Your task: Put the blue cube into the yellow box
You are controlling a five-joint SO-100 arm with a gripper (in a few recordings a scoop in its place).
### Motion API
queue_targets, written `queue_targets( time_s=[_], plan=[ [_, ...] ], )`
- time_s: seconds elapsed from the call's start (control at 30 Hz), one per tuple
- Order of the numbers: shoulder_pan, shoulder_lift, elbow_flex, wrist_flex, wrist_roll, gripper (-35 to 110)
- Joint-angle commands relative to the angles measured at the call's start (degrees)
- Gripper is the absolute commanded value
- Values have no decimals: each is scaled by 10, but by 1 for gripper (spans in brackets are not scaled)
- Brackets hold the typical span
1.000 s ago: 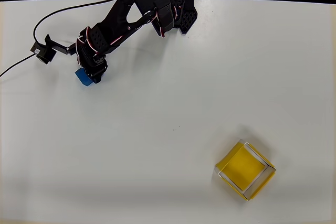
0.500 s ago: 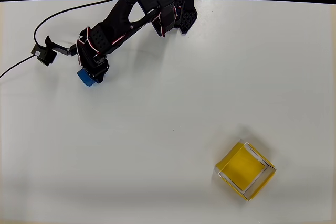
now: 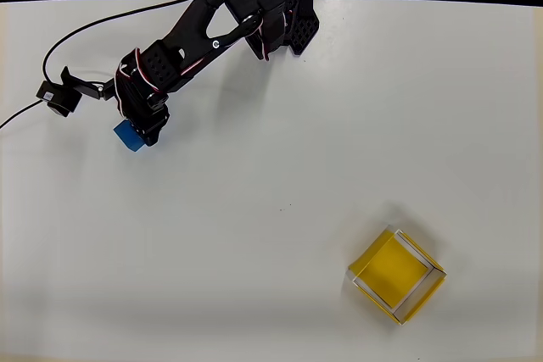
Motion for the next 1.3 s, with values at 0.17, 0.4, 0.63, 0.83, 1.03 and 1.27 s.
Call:
queue_targets(
  time_s=[0.17, 0.4, 0.63, 0.83, 1.03, 1.27],
  plan=[
    [-77, 123, -119, -4, 2, 14],
    [-159, 153, -142, -52, -3, 14],
    [-252, 183, -143, -77, -5, 14],
    [-331, 185, -163, -113, -10, 13],
    [-413, 182, -165, -190, -25, 14],
    [-493, 137, -178, -294, -54, 14]
  ],
)
